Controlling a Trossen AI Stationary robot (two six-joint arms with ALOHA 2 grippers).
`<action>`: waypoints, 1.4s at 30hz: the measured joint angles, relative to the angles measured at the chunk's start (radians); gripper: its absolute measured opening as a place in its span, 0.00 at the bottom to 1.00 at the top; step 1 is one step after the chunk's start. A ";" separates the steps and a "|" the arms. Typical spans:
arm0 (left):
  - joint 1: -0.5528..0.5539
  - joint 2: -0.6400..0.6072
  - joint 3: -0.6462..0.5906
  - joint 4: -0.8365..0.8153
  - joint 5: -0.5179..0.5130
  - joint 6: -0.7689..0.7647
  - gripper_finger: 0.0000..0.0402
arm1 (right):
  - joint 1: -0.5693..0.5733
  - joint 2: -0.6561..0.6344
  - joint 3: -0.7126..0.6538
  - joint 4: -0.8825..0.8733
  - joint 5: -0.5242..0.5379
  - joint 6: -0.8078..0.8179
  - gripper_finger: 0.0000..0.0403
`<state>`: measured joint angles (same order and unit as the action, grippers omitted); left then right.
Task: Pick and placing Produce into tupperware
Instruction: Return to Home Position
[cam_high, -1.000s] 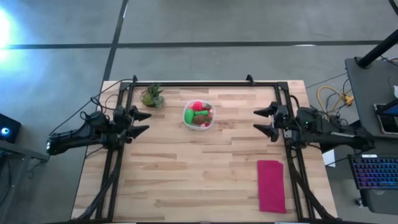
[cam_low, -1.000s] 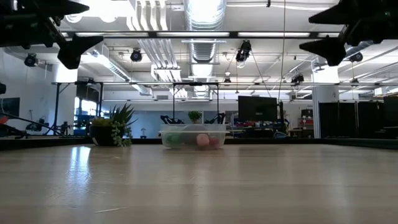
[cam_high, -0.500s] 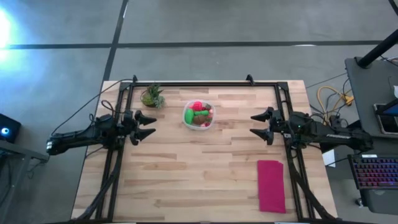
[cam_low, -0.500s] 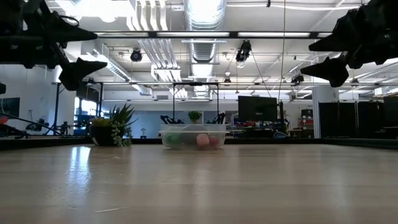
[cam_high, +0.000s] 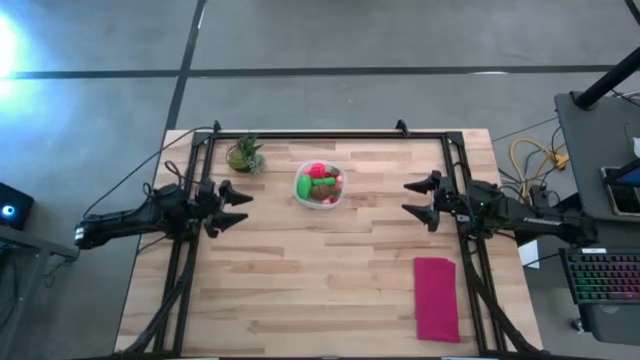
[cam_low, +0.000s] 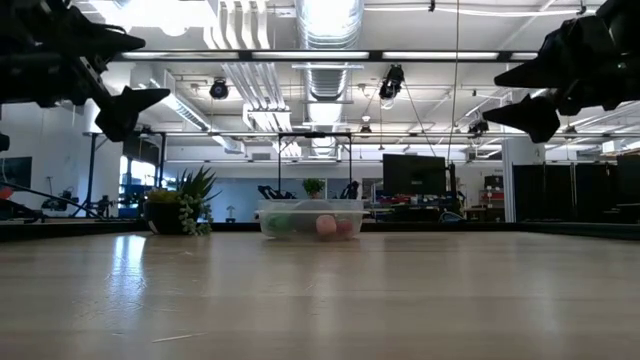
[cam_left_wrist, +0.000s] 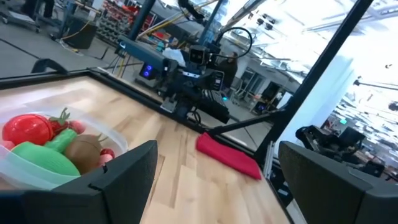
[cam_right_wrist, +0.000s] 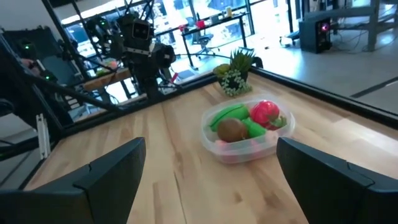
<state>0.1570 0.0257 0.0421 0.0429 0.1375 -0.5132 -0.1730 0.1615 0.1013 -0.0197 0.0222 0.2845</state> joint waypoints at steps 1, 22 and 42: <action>0.000 0.000 -0.002 -0.001 0.001 0.005 0.80 | 0.000 -0.009 -0.005 -0.001 -0.003 0.004 0.88; 0.000 0.013 -0.010 -0.008 0.026 0.102 0.80 | -0.005 -0.027 -0.080 -0.003 0.005 0.060 0.88; 0.000 0.033 -0.010 -0.007 0.022 0.102 0.80 | -0.005 -0.028 -0.079 -0.004 0.005 0.056 0.88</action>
<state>0.1570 0.0584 0.0319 0.0356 0.1599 -0.4110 -0.1776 0.1337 0.0219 -0.0236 0.0269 0.3405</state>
